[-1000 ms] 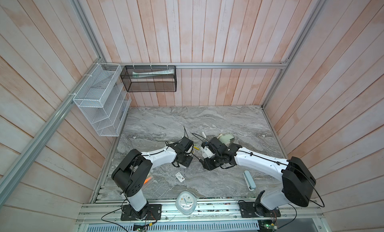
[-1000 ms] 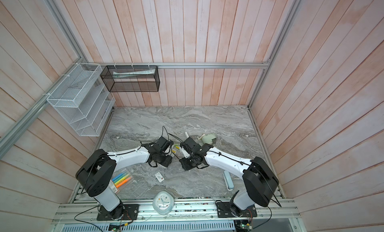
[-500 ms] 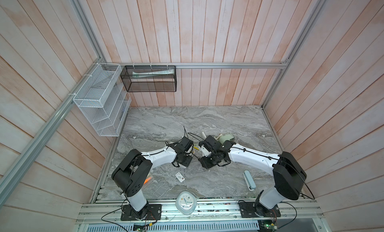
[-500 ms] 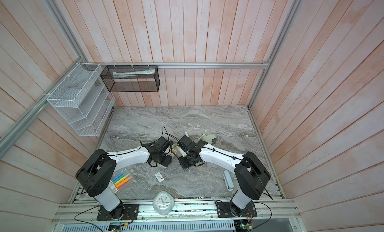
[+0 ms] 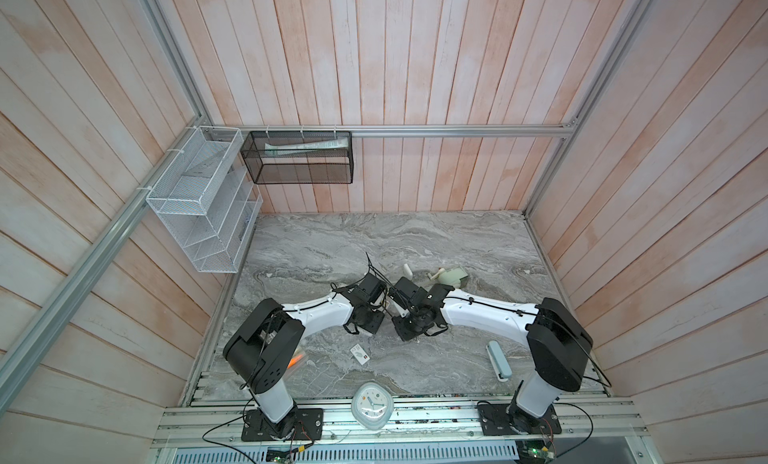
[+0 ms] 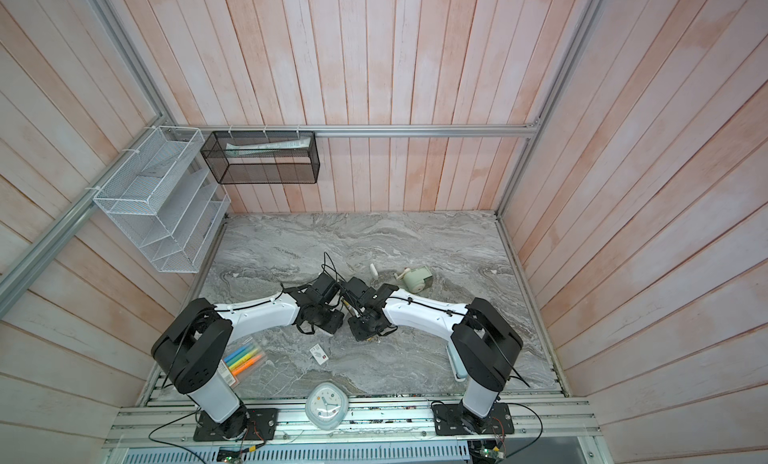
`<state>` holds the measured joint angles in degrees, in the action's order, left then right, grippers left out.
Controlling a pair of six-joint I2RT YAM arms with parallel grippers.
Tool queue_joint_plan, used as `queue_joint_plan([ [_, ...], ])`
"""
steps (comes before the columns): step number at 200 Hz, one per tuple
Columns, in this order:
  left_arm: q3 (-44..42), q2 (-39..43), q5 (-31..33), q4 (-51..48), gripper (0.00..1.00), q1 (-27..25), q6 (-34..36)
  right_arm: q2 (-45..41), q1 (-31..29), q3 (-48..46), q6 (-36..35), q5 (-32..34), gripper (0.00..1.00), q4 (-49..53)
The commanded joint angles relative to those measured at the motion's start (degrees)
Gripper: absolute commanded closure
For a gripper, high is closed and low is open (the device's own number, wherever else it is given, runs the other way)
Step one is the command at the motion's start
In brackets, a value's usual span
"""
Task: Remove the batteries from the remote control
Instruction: 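Push the screwdriver tip under the second yellow battery and lever it out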
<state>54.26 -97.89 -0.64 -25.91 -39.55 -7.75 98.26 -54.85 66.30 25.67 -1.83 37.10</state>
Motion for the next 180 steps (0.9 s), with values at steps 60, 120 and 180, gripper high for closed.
queue_joint_plan([
  [60,-1.7,-3.0,-5.8,-2.8,0.49,-0.7,-0.1,-2.2,-1.1,-4.2,4.0,2.0,1.0,-5.1],
  [120,-1.3,-3.0,-5.9,-4.3,0.5,-0.8,0.2,-6.7,-0.1,-7.2,4.3,2.1,1.0,-7.5],
  [180,-0.8,-3.1,-5.9,-5.5,0.5,-0.8,0.4,-9.6,1.1,-9.2,3.8,2.2,1.0,-8.2],
])
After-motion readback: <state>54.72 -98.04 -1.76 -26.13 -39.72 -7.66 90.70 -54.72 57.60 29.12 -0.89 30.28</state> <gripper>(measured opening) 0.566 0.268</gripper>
